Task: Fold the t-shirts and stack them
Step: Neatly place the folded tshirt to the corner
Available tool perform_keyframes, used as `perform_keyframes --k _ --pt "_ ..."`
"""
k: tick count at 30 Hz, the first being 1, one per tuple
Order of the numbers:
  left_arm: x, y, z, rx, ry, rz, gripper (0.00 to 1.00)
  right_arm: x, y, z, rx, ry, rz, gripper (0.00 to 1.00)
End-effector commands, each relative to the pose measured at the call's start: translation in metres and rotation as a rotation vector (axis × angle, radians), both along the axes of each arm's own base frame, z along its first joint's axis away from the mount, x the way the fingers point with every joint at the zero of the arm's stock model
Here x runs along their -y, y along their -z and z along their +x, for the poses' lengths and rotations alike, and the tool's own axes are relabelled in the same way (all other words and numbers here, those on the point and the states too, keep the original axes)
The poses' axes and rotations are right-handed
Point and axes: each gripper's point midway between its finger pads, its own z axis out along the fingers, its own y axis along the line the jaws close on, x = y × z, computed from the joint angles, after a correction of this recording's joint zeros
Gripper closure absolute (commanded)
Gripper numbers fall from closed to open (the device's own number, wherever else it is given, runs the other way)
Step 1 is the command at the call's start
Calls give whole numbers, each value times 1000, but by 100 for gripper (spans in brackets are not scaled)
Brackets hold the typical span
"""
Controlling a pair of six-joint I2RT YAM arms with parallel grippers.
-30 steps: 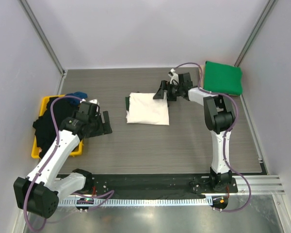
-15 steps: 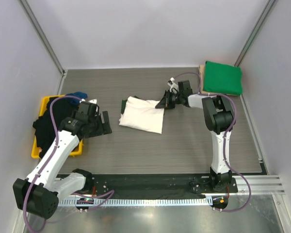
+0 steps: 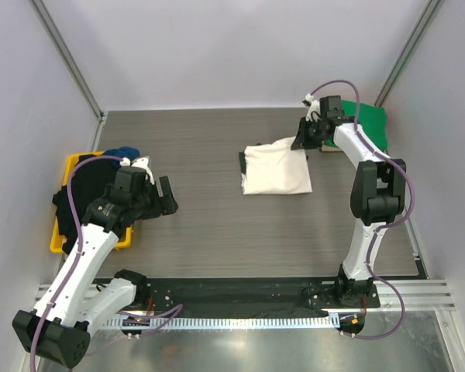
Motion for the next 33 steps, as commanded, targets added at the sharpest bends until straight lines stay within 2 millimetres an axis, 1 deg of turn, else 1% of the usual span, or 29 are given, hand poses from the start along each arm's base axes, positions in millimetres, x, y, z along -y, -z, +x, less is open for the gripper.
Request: perform_keyframes --k 1,2,3,4,5,8,9,10,11,13,14,17,18,20,22,23,25,26,27,33 --pt "5 -7 6 44 16 -21 20 43 -52 7 114 38 -186 99" --pt "4 -7 6 44 14 -21 20 52 -67 15 150 50 -202 99" --pt "4 -7 6 46 13 -20 20 65 -72 20 159 75 -217 99" --pt "4 -6 6 41 13 -19 20 70 -76 21 160 81 -229 99" --pt "4 -6 6 40 10 -17 21 76 -91 28 194 86 -243 99" --pt "4 -4 7 35 7 -17 21 88 -99 31 210 88 -315 99" --pt "4 -3 7 31 7 -16 21 92 -109 35 236 86 -337 99" --pt "5 -2 6 27 11 -19 21 108 -112 36 239 111 -356 99" --pt "6 -1 7 20 17 -21 21 113 -119 38 255 121 -375 99" --pt "8 1 7 8 21 -22 22 120 -128 40 277 128 -403 99" --pt "8 2 7 5 24 -23 22 124 -137 43 299 139 -416 99" --pt "9 5 7 -10 28 -23 22 132 -152 47 336 145 -433 99" --pt "10 6 8 -13 29 -23 22 135 -163 50 361 156 -437 99" --pt "10 6 8 -13 29 -23 22 142 -177 53 394 169 -447 99" --pt "10 6 8 -15 27 -24 22 147 -187 55 419 176 -459 99" --pt "10 7 8 -18 27 -23 22 152 -195 56 439 183 -470 99" --pt "10 8 8 -22 27 -22 23 156 -201 59 455 188 -472 99" --pt "9 9 8 -28 26 -20 23 158 -209 60 475 193 -479 99" --pt "10 10 8 -29 26 -18 23 162 -210 61 477 195 -483 99" --pt "10 12 8 -39 26 -13 24 177 -232 63 530 210 -503 99"
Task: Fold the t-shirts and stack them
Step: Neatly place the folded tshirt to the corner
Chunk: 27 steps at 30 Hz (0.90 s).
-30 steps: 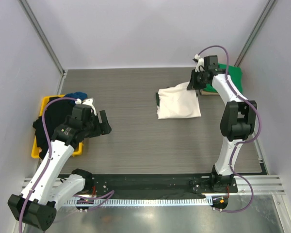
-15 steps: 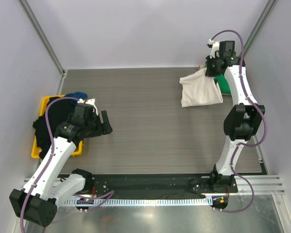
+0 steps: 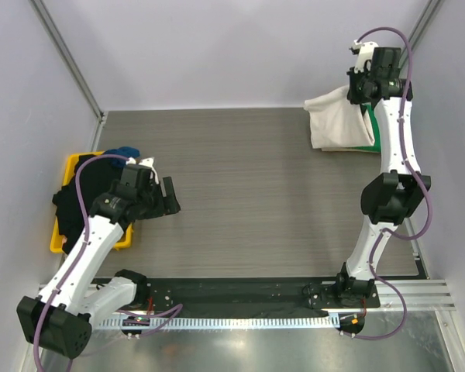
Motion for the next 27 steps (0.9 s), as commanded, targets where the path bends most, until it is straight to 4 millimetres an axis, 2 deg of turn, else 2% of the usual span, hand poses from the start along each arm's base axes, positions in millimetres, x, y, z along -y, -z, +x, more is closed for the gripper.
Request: perform_keyframes --k 1,5,9,15,20,27 --pt "4 -4 5 27 9 -13 24 14 -49 6 134 6 -45 99" --pt "6 -3 5 20 14 -12 24 23 -61 6 166 12 -51 99" --pt "7 -2 4 16 19 -9 25 29 -62 9 173 13 -50 99" --pt "7 1 3 8 18 2 25 41 -36 19 123 24 -66 99" --pt "11 3 2 -5 30 7 25 59 -30 31 133 52 -79 99" --pt "8 7 3 -13 16 32 25 102 -16 49 155 121 -138 99"
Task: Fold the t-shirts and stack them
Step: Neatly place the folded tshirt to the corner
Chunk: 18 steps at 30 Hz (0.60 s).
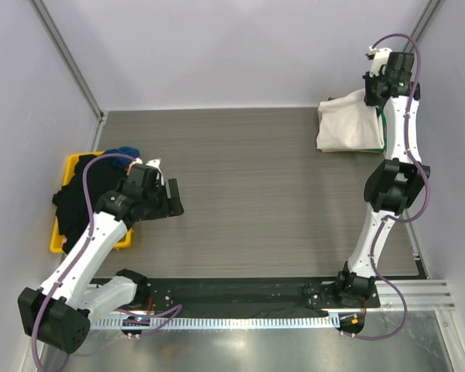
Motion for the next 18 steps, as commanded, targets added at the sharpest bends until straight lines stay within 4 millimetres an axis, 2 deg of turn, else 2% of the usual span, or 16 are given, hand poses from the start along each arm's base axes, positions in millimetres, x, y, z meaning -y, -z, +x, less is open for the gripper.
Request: perform_keyframes --k 1,4,7,10,14,15,17,18 --pt "-2 -2 6 20 -22 17 25 35 -49 17 172 58 -83 99" --pt "-1 0 5 14 -19 23 24 53 -42 24 190 89 -91 99" --pt "0 1 5 10 -12 24 24 68 -43 34 240 114 -81 99" --pt "0 2 5 5 -12 26 24 76 -34 49 272 124 -60 99" --pt "0 2 4 5 -11 25 24 75 -15 70 302 106 -27 99" --pt "1 2 5 5 -11 25 24 76 -3 75 293 110 -14 99" --pt "1 3 5 2 -11 26 25 80 5 81 305 136 -7 99" --pt "1 4 5 -3 -9 27 25 83 16 84 296 149 -4 99"
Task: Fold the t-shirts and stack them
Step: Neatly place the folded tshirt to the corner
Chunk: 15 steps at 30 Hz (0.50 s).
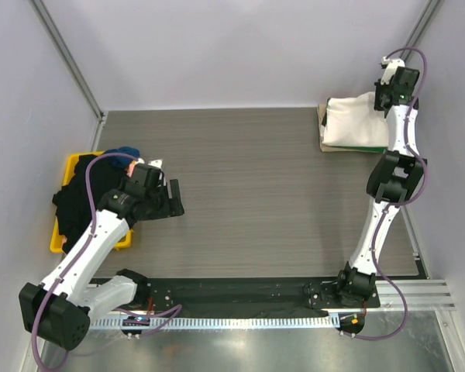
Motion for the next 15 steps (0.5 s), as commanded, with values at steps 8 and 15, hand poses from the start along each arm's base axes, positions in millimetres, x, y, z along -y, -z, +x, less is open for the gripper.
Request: perform_keyframes --k 8,15 --pt "2 -2 4 10 -3 -3 25 39 -3 54 269 178 -40 93" --pt "1 -6 3 31 -10 -6 24 45 -9 67 393 281 52 8"
